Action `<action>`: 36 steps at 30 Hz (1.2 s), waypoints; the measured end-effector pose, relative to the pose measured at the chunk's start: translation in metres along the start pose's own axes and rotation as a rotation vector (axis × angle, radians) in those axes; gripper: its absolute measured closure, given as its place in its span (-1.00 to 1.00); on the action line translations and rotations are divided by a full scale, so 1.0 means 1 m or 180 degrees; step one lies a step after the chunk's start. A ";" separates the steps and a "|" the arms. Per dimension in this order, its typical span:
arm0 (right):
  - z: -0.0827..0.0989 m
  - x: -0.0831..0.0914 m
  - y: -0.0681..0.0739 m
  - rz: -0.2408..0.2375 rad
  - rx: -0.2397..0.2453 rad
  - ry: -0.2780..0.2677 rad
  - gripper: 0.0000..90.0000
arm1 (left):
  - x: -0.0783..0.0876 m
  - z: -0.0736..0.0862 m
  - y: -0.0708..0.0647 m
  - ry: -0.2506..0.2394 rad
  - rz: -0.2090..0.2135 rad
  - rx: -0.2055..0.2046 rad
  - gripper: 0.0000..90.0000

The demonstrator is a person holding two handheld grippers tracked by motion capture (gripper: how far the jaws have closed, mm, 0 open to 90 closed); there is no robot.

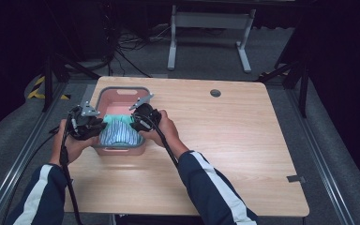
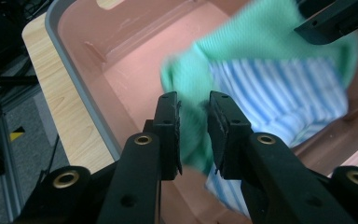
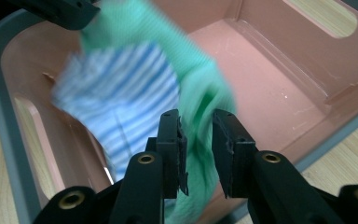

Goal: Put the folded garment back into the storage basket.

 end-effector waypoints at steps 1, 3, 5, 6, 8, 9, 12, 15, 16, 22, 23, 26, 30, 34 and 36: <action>0.001 0.001 -0.001 -0.0006 -0.0003 -0.0018 0.62 | 0.002 0.000 0.000 0.0041 -0.0003 -0.0005 0.56; 0.001 0.002 -0.001 -0.0008 -0.0012 -0.0027 0.62 | 0.002 0.000 -0.001 0.0012 -0.0018 -0.0015 0.54; 0.001 0.003 -0.002 0.0001 -0.0008 -0.0030 0.62 | 0.003 0.000 -0.002 0.0023 -0.0010 -0.0017 0.54; 0.002 0.003 -0.002 0.0006 -0.0012 -0.0035 0.62 | 0.003 -0.001 -0.003 0.0015 -0.0006 -0.0038 0.54; 0.002 0.003 -0.002 0.0001 -0.0012 -0.0041 0.62 | 0.003 -0.001 -0.004 -0.0024 0.0004 -0.0030 0.54; 0.002 0.004 -0.002 0.0010 -0.0002 -0.0039 0.62 | 0.004 -0.001 -0.005 -0.0038 0.0013 -0.0022 0.54; 0.002 0.007 -0.001 0.0009 0.0000 -0.0061 0.60 | 0.007 -0.002 -0.007 -0.0088 0.0011 -0.0042 0.52; 0.003 0.011 0.000 -0.0003 0.0033 -0.0069 0.56 | 0.014 -0.002 -0.010 -0.0199 0.0027 -0.0044 0.48; 0.004 0.012 0.001 -0.0007 0.0049 -0.0066 0.55 | 0.016 -0.002 -0.012 -0.0276 0.0067 -0.0022 0.49; 0.009 0.023 0.001 0.0072 0.0133 -0.0058 0.47 | 0.025 -0.003 -0.025 -0.0406 0.0075 -0.0044 0.39; 0.010 0.027 0.000 0.0092 0.0139 -0.0063 0.45 | 0.025 -0.004 -0.027 -0.0427 0.0074 -0.0061 0.37; 0.013 0.035 -0.002 0.0116 0.0166 -0.0067 0.39 | 0.028 -0.006 -0.035 -0.0452 0.0071 -0.0102 0.31; 0.016 0.043 -0.004 0.0187 0.0192 -0.0074 0.34 | 0.031 -0.008 -0.044 -0.0515 0.0100 -0.0115 0.23; 0.022 0.051 -0.007 0.0249 0.0200 -0.0074 0.25 | 0.033 -0.011 -0.055 -0.0532 0.0137 -0.0180 0.18; 0.026 0.055 -0.009 0.0281 0.0227 -0.0045 0.22 | 0.033 -0.012 -0.059 -0.0505 0.0146 -0.0208 0.12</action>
Point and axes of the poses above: each handheld gripper's, and its own axes: x roughly backward along the jaws, z roughly out of its underside, y roughly to its left, the point moved 1 cm from there along -x, roughly forward along the jaws, and after that the axes turned 7 degrees about y, right-handed, at the moved point
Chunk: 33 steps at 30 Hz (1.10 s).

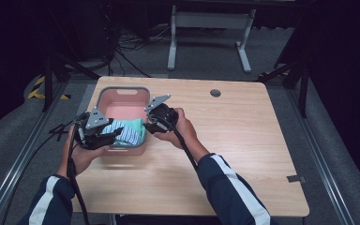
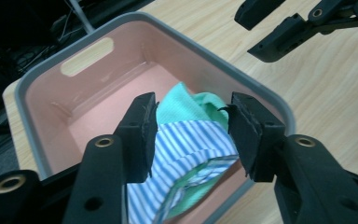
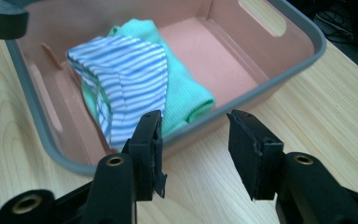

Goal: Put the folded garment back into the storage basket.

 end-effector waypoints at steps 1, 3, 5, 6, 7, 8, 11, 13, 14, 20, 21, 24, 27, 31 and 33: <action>0.003 0.002 -0.001 0.0001 0.0012 0.0013 0.21 | 0.000 0.000 -0.002 0.0009 0.0004 0.0009 0.08; 0.006 0.005 -0.002 0.0035 0.0030 0.0023 0.17 | 0.000 -0.001 -0.006 0.0009 0.0013 0.0002 0.03; 0.010 0.009 -0.003 0.0031 0.0040 0.0027 0.14 | 0.000 -0.001 -0.010 0.0017 0.0025 -0.0005 -0.01; 0.013 0.011 -0.003 0.0045 0.0050 0.0040 0.13 | 0.000 -0.001 -0.012 0.0018 0.0028 -0.0012 -0.04; 0.015 0.012 -0.003 0.0071 0.0058 0.0058 0.11 | 0.000 -0.002 -0.013 0.0023 0.0046 -0.0029 -0.06; 0.017 0.014 -0.004 0.0067 0.0065 0.0081 0.09 | 0.000 -0.002 -0.015 0.0020 0.0041 -0.0039 -0.08; 0.024 0.021 -0.006 0.0132 0.0085 0.0102 0.05 | -0.002 -0.003 -0.020 -0.0005 0.0071 -0.0061 -0.18; 0.029 0.025 -0.008 0.0209 0.0126 0.0124 0.02 | -0.002 -0.003 -0.023 0.0000 0.0065 -0.0072 -0.22; 0.031 0.026 -0.008 0.0240 0.0137 0.0131 0.00 | -0.003 -0.003 -0.025 -0.0013 0.0093 -0.0052 -0.26; 0.047 0.039 -0.014 0.0403 0.0096 0.0139 -0.12 | -0.007 -0.006 -0.037 -0.0025 0.0161 -0.0137 -0.35; 0.050 0.041 -0.015 0.0429 0.0099 0.0128 -0.15 | -0.007 -0.006 -0.040 -0.0018 0.0165 -0.0158 -0.38; 0.056 0.046 -0.017 0.0464 0.0093 0.0132 -0.16 | -0.008 -0.007 -0.044 -0.0005 0.0195 -0.0194 -0.41; 0.063 0.050 -0.020 0.0514 0.0063 0.0159 -0.23 | -0.011 -0.008 -0.051 0.0013 0.0182 -0.0271 -0.43; 0.076 0.054 -0.022 0.0576 0.0047 0.0227 -0.26 | -0.016 -0.008 -0.059 0.0060 0.0159 -0.0300 -0.42; 0.082 0.056 -0.023 0.0583 0.0047 0.0240 -0.27 | -0.018 -0.007 -0.064 0.0078 0.0188 -0.0347 -0.44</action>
Point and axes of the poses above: each handheld gripper's, and its own axes: x roughly backward along the jaws, z roughly out of its underside, y roughly to its left, the point moved 1 cm from there along -x, roughly forward along the jaws, and after that the axes turned 7 degrees about y, right-handed, at the moved point
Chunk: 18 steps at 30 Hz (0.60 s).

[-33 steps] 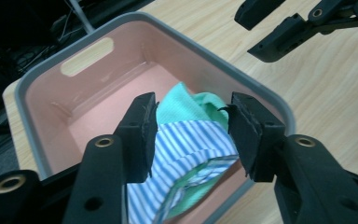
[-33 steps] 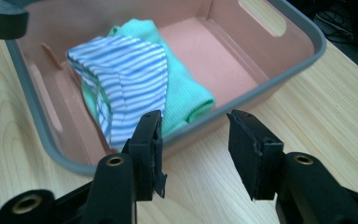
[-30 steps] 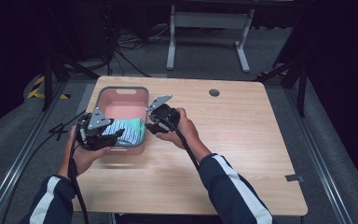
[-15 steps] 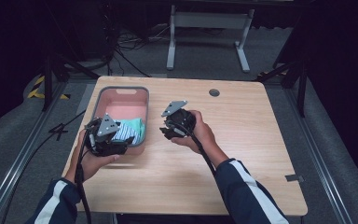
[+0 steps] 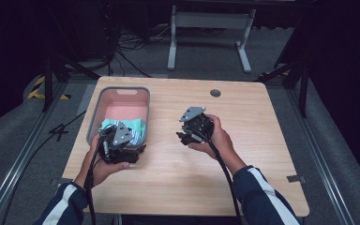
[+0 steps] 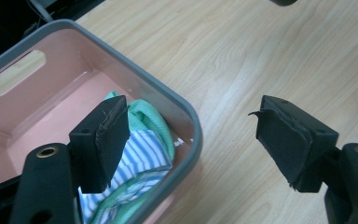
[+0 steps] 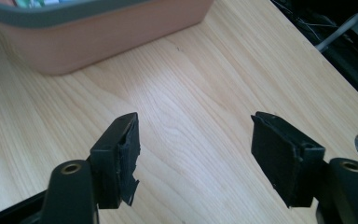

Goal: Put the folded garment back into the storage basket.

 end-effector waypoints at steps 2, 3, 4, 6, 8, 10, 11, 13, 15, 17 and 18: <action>0.007 0.002 -0.001 0.0008 -0.0023 0.0007 -0.29 | -0.002 0.000 -0.005 0.0014 0.0021 -0.0057 -0.51; 0.011 0.003 -0.002 -0.0006 -0.0031 0.0000 -0.29 | -0.003 0.000 -0.006 0.0018 0.0009 -0.0086 -0.51; 0.014 0.005 -0.002 0.0005 -0.0042 0.0011 -0.30 | -0.004 -0.001 -0.008 0.0033 0.0025 -0.0102 -0.53; 0.021 0.007 -0.003 0.0018 -0.0054 0.0015 -0.30 | -0.006 -0.001 -0.011 0.0047 0.0036 -0.0131 -0.56; 0.028 0.009 -0.005 0.0051 -0.0081 0.0033 -0.31 | -0.009 -0.002 -0.015 0.0054 0.0052 -0.0178 -0.59; 0.036 0.012 -0.006 0.0055 -0.0092 0.0022 -0.31 | -0.013 -0.003 -0.018 0.0101 0.0051 -0.0217 -0.60; 0.039 0.012 -0.006 0.0043 -0.0104 0.0019 -0.33 | -0.014 -0.004 -0.020 0.0097 0.0068 -0.0228 -0.60; 0.046 0.014 -0.007 0.0074 -0.0109 0.0028 -0.33 | -0.016 -0.004 -0.025 0.0104 0.0085 -0.0283 -0.61; 0.055 0.015 -0.008 0.0091 -0.0110 0.0026 -0.35 | -0.018 -0.003 -0.031 0.0123 0.0109 -0.0369 -0.62; 0.064 0.016 -0.008 0.0102 -0.0120 0.0046 -0.38 | -0.022 -0.002 -0.037 0.0155 0.0119 -0.0442 -0.62; 0.064 0.016 -0.008 0.0102 -0.0120 0.0046 -0.38 | -0.022 -0.002 -0.037 0.0155 0.0119 -0.0442 -0.62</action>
Point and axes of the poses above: each handheld gripper's, and its own axes: x roughly backward along the jaws, z roughly out of its underside, y roughly to its left, the point moved 1 cm from there along -x, roughly forward along the jaws, and after that the axes turned 7 degrees about y, right-handed, at the moved point
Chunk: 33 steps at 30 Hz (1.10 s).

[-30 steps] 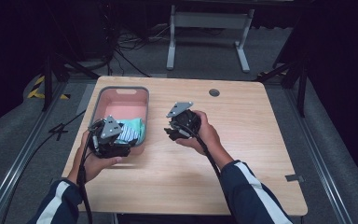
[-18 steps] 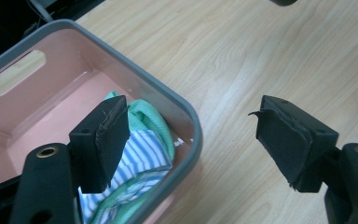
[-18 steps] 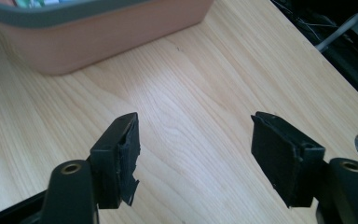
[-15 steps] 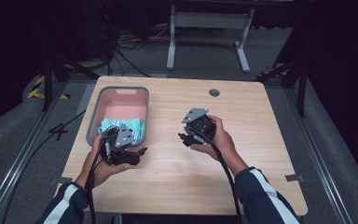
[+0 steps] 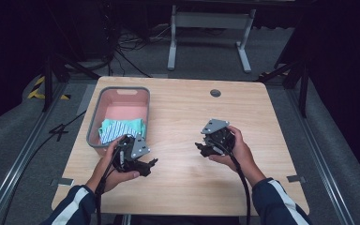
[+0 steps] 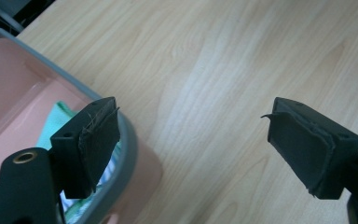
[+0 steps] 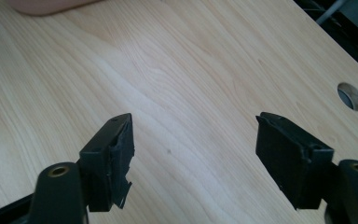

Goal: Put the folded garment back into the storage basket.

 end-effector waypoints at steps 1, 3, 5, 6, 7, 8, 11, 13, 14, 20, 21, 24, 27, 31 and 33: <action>0.010 0.001 -0.001 0.0058 -0.0013 0.0045 -0.40 | -0.002 0.001 -0.004 0.0011 0.0001 -0.0012 -0.62; 0.019 0.002 -0.001 0.0083 -0.0033 0.0059 -0.41 | -0.007 0.001 -0.013 0.0048 -0.0035 -0.0134 -0.62; 0.024 0.003 -0.002 0.0086 -0.0049 0.0059 -0.41 | -0.009 0.002 -0.017 0.0034 -0.0043 -0.0174 -0.62; 0.029 0.005 -0.003 0.0092 -0.0089 0.0038 -0.41 | -0.010 0.002 -0.019 0.0046 -0.0039 -0.0190 -0.61; 0.035 0.006 -0.003 0.0103 -0.0134 0.0014 -0.41 | -0.011 0.002 -0.021 0.0037 -0.0015 -0.0191 -0.60; 0.040 0.007 -0.004 0.0093 -0.0170 0.0016 -0.42 | -0.013 0.002 -0.023 0.0030 0.0019 -0.0183 -0.60; 0.054 0.009 -0.005 0.0084 -0.0225 0.0010 -0.43 | -0.016 0.003 -0.028 0.0033 0.0046 -0.0213 -0.60; 0.067 0.012 -0.007 0.0090 -0.0273 -0.0018 -0.43 | -0.017 0.005 -0.031 0.0021 0.0088 -0.0230 -0.57; 0.073 0.013 -0.007 0.0117 -0.0279 -0.0042 -0.43 | -0.018 0.005 -0.031 0.0017 0.0092 -0.0233 -0.55; 0.111 0.017 -0.011 0.0146 -0.0451 -0.0115 -0.44 | -0.027 0.014 -0.036 0.0011 0.0231 -0.0172 -0.56; 0.118 0.017 -0.012 0.0154 -0.0456 -0.0087 -0.44 | -0.029 0.016 -0.036 0.0021 0.0306 -0.0148 -0.56; 0.137 0.019 -0.013 0.0153 -0.0482 -0.0063 -0.43 | -0.036 0.021 -0.036 0.0071 0.0365 -0.0112 -0.61; 0.155 0.020 -0.013 0.0087 -0.0578 -0.0019 -0.43 | -0.043 0.028 -0.036 0.0138 0.0414 -0.0041 -0.61; 0.178 0.023 -0.015 0.0039 -0.0674 0.0034 -0.46 | -0.047 0.039 -0.036 0.0095 0.0447 0.0071 -0.61; 0.186 0.026 -0.017 0.0052 -0.0740 -0.0001 -0.46 | -0.049 0.043 -0.036 0.0120 0.0503 0.0085 -0.61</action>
Point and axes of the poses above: each handheld gripper's, and its own axes: x roughly backward along the jaws, z roughly out of its underside, y roughly to its left, the point moved 1 cm from there along -x, roughly forward along the jaws, and after that the axes turned 7 degrees about y, right-handed, at the moved point
